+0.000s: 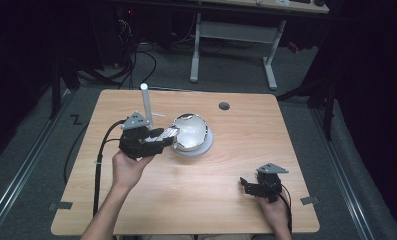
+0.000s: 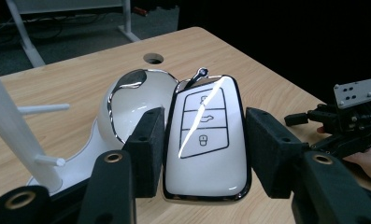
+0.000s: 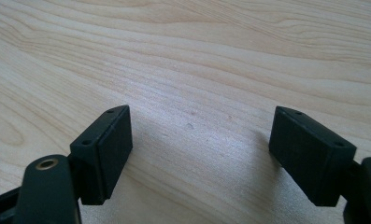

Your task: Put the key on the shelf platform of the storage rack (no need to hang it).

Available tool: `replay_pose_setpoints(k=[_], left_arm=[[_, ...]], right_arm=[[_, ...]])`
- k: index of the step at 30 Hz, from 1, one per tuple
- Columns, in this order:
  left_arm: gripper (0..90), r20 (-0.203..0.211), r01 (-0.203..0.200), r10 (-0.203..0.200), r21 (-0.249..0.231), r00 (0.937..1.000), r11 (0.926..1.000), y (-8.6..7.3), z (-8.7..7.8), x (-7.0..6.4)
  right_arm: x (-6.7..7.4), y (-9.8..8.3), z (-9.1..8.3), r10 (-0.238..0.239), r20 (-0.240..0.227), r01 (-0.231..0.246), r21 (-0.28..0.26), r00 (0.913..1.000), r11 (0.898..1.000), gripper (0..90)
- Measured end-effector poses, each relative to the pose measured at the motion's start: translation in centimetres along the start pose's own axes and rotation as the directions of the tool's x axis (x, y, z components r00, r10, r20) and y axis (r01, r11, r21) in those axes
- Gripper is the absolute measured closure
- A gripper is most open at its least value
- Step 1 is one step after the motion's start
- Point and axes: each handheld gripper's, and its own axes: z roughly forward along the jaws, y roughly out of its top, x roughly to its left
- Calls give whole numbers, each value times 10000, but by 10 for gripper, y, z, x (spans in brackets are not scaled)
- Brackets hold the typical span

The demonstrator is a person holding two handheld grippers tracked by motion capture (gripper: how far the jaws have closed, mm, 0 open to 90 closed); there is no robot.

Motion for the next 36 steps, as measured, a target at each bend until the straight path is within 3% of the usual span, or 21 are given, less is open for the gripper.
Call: replay_pose_setpoints(k=[6, 9, 11, 12, 28, 34, 36], left_arm=[[498, -46, 233, -233, 46, 9997, 9997, 1, 5, -7], [498, 36, -157, 157, 24, 9999, 9999, -2, 10, -9], [498, -62, -95, 95, 31, 9999, 10000, -5, 12, -11], [498, 34, -396, 396, 24, 9992, 9992, -6, 14, -11], [498, -318, -369, 362, -220, 9988, 9991, -13, 39, -14], [498, -607, -481, 468, -212, 9971, 9986, -19, 51, -11], [498, -620, -679, 665, -218, 9959, 9975, -21, 54, -8]], right_arm=[[0, 0, 0, -8, 0, 8, -1, 10000, 10000, 219], [0, 0, 0, -10, 0, 10, 0, 10000, 10000, 218], [0, 0, 0, -6, -1, 6, 1, 10000, 10000, 218], [0, 0, 0, -6, -1, 6, 0, 10000, 10000, 219], [0, 0, 0, -7, 2, 7, 1, 10000, 10000, 219], [0, 0, 0, -6, -3, 6, -1, 10000, 10000, 219], [0, 0, 0, -5, -3, 5, -1, 10000, 10000, 218]])
